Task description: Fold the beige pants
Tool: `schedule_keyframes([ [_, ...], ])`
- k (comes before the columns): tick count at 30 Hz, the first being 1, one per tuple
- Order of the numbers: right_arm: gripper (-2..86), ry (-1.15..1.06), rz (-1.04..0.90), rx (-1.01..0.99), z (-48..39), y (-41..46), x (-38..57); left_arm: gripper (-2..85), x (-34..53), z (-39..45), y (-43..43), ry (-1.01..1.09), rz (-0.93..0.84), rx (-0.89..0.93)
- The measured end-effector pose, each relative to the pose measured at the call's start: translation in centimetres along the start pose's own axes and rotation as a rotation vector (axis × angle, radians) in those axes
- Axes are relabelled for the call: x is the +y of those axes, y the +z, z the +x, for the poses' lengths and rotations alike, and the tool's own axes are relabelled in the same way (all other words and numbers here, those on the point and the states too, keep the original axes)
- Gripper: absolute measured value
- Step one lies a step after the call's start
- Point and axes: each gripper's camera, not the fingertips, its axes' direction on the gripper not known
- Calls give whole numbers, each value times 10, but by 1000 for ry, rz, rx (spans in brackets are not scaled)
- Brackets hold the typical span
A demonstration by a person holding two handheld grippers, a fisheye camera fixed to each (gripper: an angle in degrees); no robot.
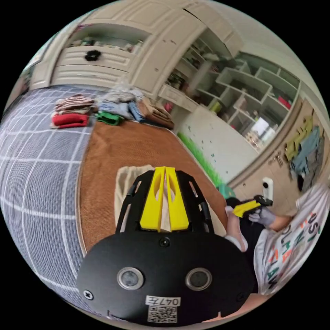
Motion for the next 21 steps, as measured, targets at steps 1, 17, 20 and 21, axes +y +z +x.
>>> schedule_keyframes([
  [1, -3, -1, -16, 3, 0, 5, 2, -6, -2, 14, 5, 26, -36, -13],
  [17, -11, 18, 152, 11, 50, -17, 61, 2, 13, 184, 162, -121, -676, -230],
  [20, -7, 45, 231, 116, 61, -40, 64, -1, 14, 234, 178, -83, -682, -103],
  [21, -2, 55, 256, 173, 64, -49, 65, -1, 14, 255, 185, -35, -709, -89],
])
